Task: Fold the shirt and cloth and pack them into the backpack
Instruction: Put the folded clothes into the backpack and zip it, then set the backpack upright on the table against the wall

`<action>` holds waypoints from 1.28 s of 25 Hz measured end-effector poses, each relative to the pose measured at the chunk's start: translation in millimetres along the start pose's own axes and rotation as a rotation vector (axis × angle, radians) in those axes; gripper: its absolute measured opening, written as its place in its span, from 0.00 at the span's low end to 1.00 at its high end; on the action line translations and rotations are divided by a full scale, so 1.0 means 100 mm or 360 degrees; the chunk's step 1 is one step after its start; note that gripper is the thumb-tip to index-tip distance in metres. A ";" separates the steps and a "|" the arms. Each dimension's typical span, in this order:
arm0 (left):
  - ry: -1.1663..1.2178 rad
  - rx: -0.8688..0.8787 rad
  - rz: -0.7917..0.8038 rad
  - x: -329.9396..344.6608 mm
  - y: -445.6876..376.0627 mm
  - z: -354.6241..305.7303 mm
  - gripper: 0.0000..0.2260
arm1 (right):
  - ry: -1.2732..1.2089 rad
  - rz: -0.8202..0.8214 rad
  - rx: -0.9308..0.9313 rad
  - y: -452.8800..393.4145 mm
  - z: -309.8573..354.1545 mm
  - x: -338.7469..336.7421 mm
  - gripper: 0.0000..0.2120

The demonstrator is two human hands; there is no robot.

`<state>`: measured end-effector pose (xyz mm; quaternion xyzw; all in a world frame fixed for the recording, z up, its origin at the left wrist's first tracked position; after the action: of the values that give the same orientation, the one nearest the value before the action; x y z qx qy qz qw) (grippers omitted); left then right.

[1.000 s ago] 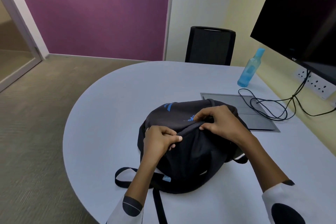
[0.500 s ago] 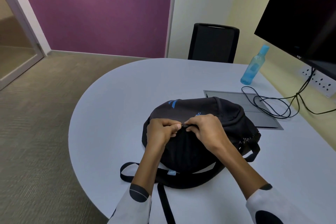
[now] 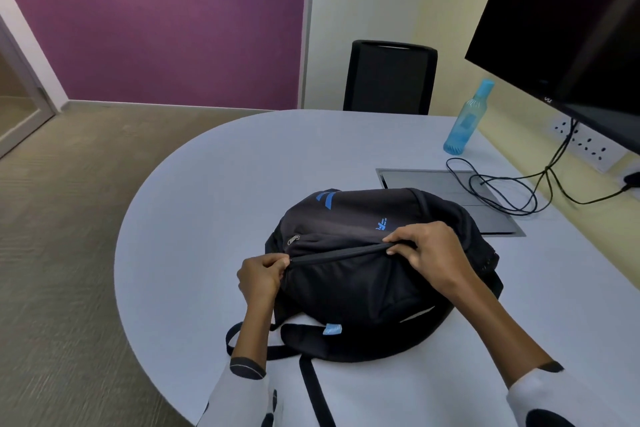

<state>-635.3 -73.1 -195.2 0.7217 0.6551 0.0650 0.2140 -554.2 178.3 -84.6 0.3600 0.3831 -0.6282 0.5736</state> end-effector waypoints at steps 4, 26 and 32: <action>0.0003 0.0005 0.0044 0.08 -0.11 0.07 0.12 | 0.0026 -0.0030 0.0080 0.08 -0.15 -0.03 0.07; -0.1894 0.1100 0.1051 1.35 0.15 -0.46 0.28 | -0.1488 -0.0531 0.1486 0.80 -0.68 0.29 0.60; -0.1874 0.1217 0.0711 1.43 0.36 -0.65 0.17 | -0.0990 -0.0473 0.1595 0.46 -0.55 0.38 0.22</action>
<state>-607.6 79.3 -149.2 0.7776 0.2461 -0.5240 0.2453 -511.0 208.8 -146.0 0.3285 -0.0986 -0.8812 0.3255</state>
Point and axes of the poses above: each hand's wrist, its own y-axis away from the middle knuckle, its own x-axis out of the palm, z = x × y, the point moved 4 cm from there along -y, towards the middle knuckle, and after that the axes turned 12 degrees about z, right-handed, at the moved point
